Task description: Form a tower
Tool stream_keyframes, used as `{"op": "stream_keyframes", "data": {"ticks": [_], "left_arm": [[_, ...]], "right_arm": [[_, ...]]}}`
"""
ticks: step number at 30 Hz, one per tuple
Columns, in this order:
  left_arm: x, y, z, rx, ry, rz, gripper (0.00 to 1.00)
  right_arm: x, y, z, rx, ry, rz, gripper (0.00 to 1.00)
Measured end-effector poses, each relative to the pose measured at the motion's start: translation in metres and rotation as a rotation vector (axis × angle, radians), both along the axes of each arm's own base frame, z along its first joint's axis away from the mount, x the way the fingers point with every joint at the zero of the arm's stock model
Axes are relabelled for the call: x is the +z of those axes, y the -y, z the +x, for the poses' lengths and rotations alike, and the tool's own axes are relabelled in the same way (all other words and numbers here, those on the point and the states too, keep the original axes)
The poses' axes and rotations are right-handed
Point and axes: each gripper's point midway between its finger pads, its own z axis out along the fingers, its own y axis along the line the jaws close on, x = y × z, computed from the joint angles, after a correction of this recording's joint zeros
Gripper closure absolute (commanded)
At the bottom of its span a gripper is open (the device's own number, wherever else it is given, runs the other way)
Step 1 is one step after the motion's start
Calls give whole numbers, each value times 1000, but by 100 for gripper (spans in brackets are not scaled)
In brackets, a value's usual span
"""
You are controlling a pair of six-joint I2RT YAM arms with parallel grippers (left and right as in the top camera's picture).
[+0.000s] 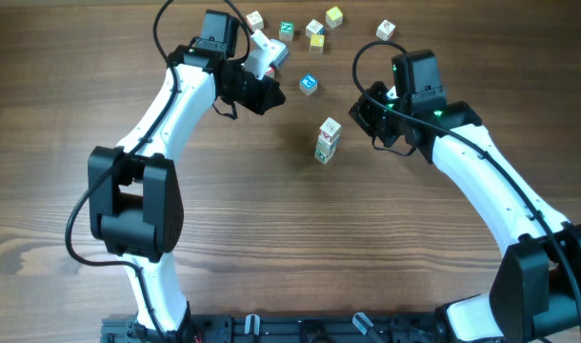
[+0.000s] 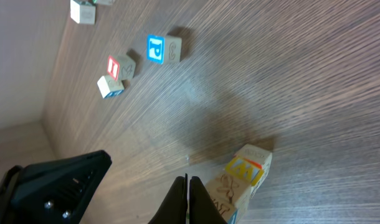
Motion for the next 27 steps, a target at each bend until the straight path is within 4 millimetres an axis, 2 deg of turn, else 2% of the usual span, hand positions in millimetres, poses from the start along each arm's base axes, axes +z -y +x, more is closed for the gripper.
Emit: {"op": "stream_keyframes", "data": {"ticks": [5, 11, 27], "left_arm": [[0, 0, 0, 0, 1, 0, 96], [0, 0, 0, 2, -2, -1, 96], [0, 0, 0, 2, -2, -1, 96]], "right_arm": [[2, -11, -6, 41, -13, 42, 95], [-3, -13, -19, 60, -75, 55, 96], [-5, -15, -25, 74, -103, 69, 95]]}}
